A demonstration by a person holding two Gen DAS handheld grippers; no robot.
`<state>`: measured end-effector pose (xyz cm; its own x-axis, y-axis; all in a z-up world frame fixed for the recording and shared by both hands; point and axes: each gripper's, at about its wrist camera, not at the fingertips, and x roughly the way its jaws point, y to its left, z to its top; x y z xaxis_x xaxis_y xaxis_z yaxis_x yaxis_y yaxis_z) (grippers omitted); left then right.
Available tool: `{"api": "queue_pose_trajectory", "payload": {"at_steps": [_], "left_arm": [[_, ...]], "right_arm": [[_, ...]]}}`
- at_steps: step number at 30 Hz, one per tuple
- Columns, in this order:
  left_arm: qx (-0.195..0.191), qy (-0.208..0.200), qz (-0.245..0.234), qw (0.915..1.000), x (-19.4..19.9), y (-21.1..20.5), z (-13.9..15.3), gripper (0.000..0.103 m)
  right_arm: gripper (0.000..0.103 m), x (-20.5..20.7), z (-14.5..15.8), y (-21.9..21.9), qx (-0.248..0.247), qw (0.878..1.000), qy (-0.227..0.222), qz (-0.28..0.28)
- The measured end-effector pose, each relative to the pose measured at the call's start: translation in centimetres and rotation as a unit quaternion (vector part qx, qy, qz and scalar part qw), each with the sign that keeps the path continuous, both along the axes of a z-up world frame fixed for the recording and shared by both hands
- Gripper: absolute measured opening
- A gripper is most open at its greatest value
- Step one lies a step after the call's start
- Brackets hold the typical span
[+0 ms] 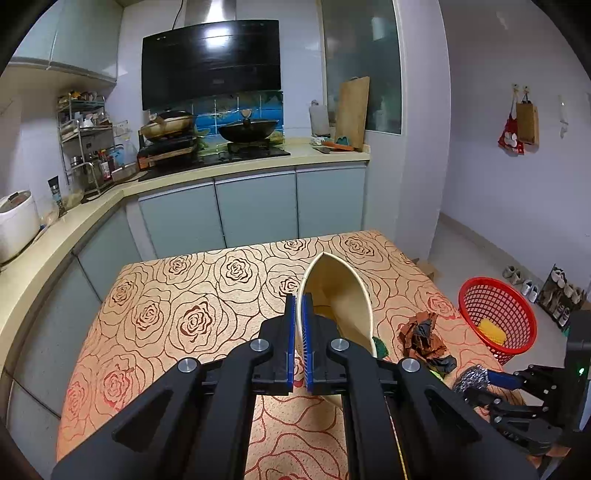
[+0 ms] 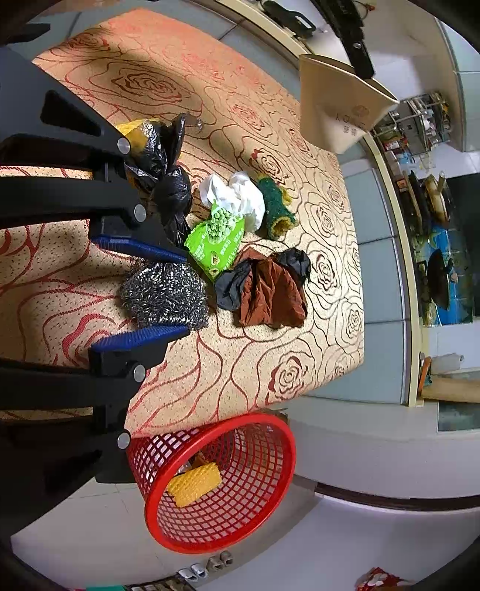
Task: Collect trash
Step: 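Grasp the steel wool scrubber with the right tool while the left tool holds the cup, then carry the paper cup and steel wool with both tools over the red basket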
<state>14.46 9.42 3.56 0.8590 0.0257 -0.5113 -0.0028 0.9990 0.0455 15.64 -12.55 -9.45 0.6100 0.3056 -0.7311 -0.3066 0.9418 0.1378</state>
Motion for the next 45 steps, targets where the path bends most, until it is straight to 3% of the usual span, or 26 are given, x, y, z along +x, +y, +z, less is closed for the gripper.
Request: {"api": "queue_pose_trajectory", "payload": {"at_steps": [14,23,36,45], "left_arm": [[0.002,-0.037,0.025,0.999,-2.1,0.3,2.6,0.003],[0.006,-0.065,0.04,0.9971,-3.3,0.4,4.4,0.003],[0.007,-0.087,0.053,0.9948,-4.3,0.6,5.8,0.003],[0.009,-0.087,0.028,0.9958,-3.6,-1.7,5.8,0.003]], "right_arm": [[0.033,-1.8,10.0,-0.8,0.045,0.99,-0.135,-0.008],[0.033,-1.6,13.9,-0.5,0.058,0.982,-0.18,-0.002],[0.033,-1.7,15.3,-0.6,0.066,0.978,-0.199,-0.011],[0.033,-2.1,15.1,-2.5,0.068,0.976,-0.204,-0.037]]}}
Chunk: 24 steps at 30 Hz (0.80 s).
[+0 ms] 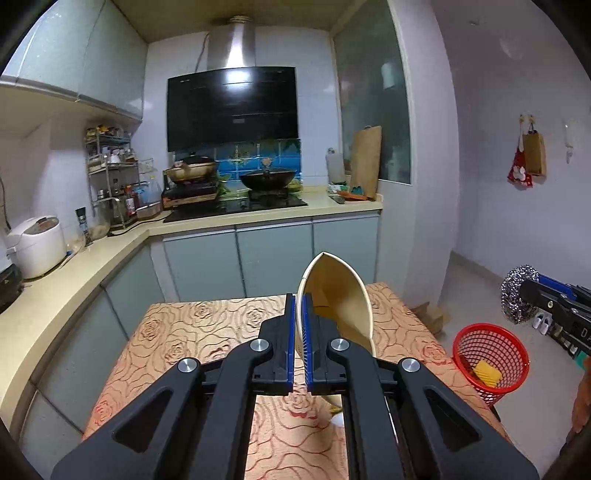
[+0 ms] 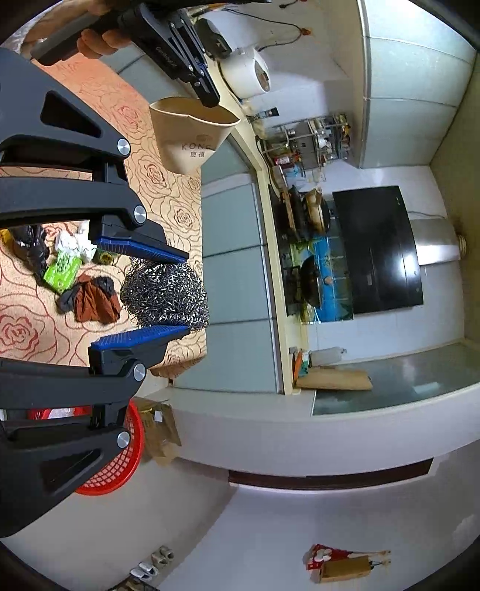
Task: Collect trash
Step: 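Carry the paper cup and steel wool with both tools over the red basket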
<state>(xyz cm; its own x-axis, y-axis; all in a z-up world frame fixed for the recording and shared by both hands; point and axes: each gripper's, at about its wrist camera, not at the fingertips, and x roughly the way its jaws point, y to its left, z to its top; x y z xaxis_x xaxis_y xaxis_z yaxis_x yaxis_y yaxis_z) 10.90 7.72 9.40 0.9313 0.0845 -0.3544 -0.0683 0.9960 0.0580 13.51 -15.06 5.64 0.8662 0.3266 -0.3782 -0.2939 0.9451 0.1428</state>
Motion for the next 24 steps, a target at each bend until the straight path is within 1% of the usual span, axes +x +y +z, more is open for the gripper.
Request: {"api": "queue_pose_trajectory", "payload": {"at_steps": [10,15,24], "left_arm": [[-0.004,0.013,-0.065,0.9978,2.4,-5.0,-0.5,0.003],[-0.009,0.023,-0.104,0.9943,4.0,-8.1,-1.2,0.003],[-0.012,0.053,-0.152,0.987,6.9,-12.8,-2.8,0.003]], "right_arm": [[0.033,0.7,-0.8,-3.8,0.01,0.999,0.013,-0.045],[0.033,1.0,-1.3,-5.9,0.013,0.997,0.018,-0.071],[0.033,1.5,-2.1,-9.8,0.02,0.992,0.029,-0.121]]}}
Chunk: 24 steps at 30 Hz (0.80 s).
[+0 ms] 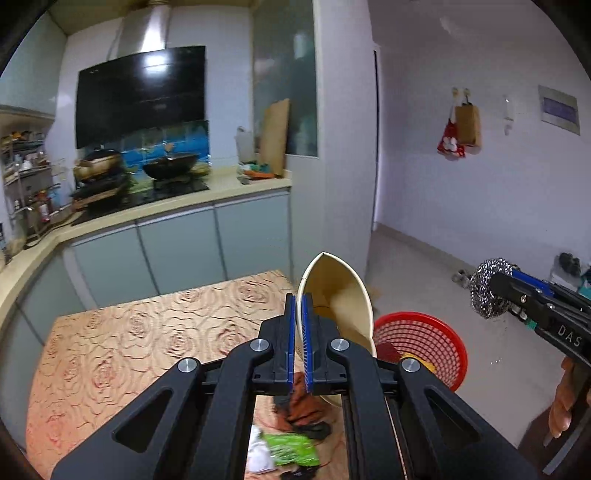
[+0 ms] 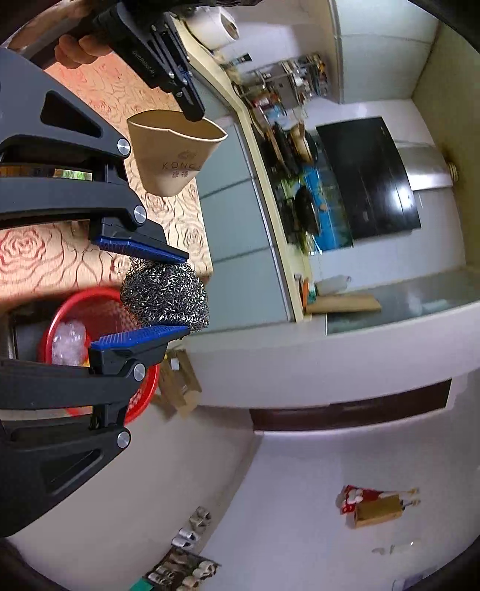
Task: Collect trash
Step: 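Carry the paper cup and steel wool with both tools over the red basket, then open both tools to drop the cup and steel wool into the basket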
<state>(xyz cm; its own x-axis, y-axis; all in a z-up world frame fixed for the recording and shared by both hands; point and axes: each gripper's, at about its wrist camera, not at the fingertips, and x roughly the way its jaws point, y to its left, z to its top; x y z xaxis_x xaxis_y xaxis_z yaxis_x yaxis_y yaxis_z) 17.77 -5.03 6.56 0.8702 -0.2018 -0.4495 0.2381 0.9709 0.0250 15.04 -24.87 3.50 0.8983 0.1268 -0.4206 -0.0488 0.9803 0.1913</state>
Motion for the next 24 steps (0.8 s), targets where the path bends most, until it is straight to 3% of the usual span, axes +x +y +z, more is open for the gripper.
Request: {"api": "queue_pose_trajectory", "payload": {"at_steps": [17,24], "left_arm": [[-0.033,0.1,-0.074,0.9917,5.6,-7.1,-5.4,0.003],[-0.02,0.134,-0.088,0.9869,7.1,-9.5,-7.8,0.003]], "right_arm": [[0.034,2.8,-4.7,-5.0,0.012,0.996,0.069,-0.048],[0.034,4.7,-7.3,-5.5,0.012,0.993,0.11,-0.05]]}}
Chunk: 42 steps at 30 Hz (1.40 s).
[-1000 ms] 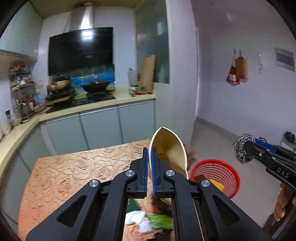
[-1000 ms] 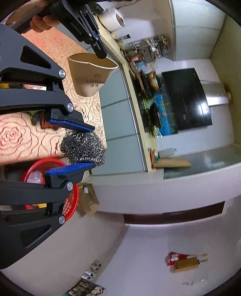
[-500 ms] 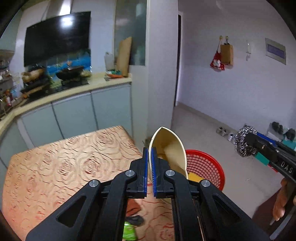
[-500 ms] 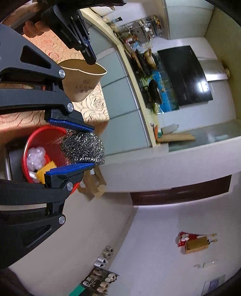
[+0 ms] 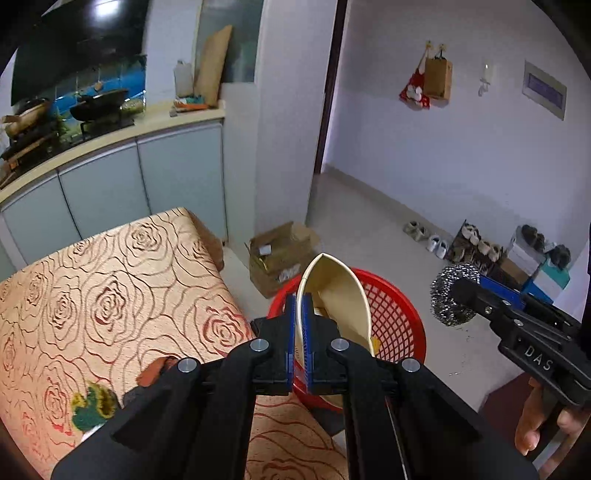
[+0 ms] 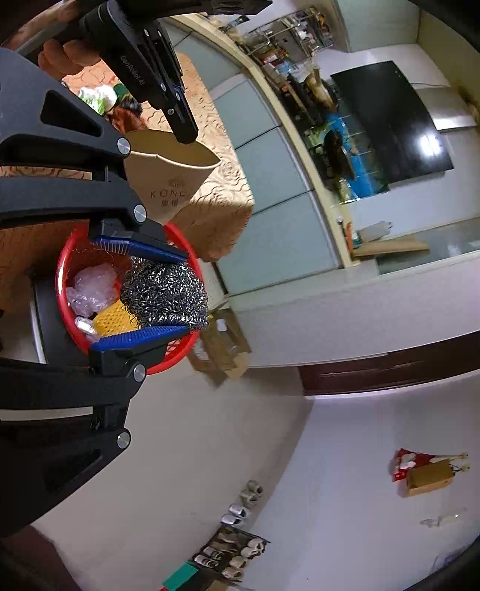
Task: Collect trash
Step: 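Open both tools to drop the cup and steel wool into the basket, then move both tools back over the table toward the sponge and cloths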
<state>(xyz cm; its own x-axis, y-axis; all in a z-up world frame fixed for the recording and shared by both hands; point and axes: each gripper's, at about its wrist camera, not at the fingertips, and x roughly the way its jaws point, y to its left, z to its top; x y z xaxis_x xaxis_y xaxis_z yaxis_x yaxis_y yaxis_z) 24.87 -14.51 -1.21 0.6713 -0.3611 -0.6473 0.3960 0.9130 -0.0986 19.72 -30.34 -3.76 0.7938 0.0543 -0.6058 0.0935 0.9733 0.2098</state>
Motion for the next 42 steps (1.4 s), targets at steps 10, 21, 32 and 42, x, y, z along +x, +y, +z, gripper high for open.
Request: {"api": "queue_pose_trajectory", "payload": {"at_steps": [10,21,32,42], "left_arm": [[0.017,0.024,-0.007,0.9995,0.8,-1.5,-2.4,0.003],[0.011,0.039,-0.011,0.9991,1.4,-1.7,-3.0,0.004],[-0.006,0.013,-0.007,0.9999,0.1,-0.5,-0.9,0.044],[-0.011,-0.031,0.03,0.999,-2.2,2.7,2.3,0.062]], "right_arm": [[0.035,1.8,-2.8,-0.4,0.014,0.999,0.041,0.016],[0.041,2.7,-3.7,-0.4,0.028,0.998,0.052,0.024],[0.042,1.4,-1.8,-0.1,0.03,0.999,0.029,0.025],[0.051,-1.0,0.6,1.0,0.007,1.0,-0.008,0.018]]}}
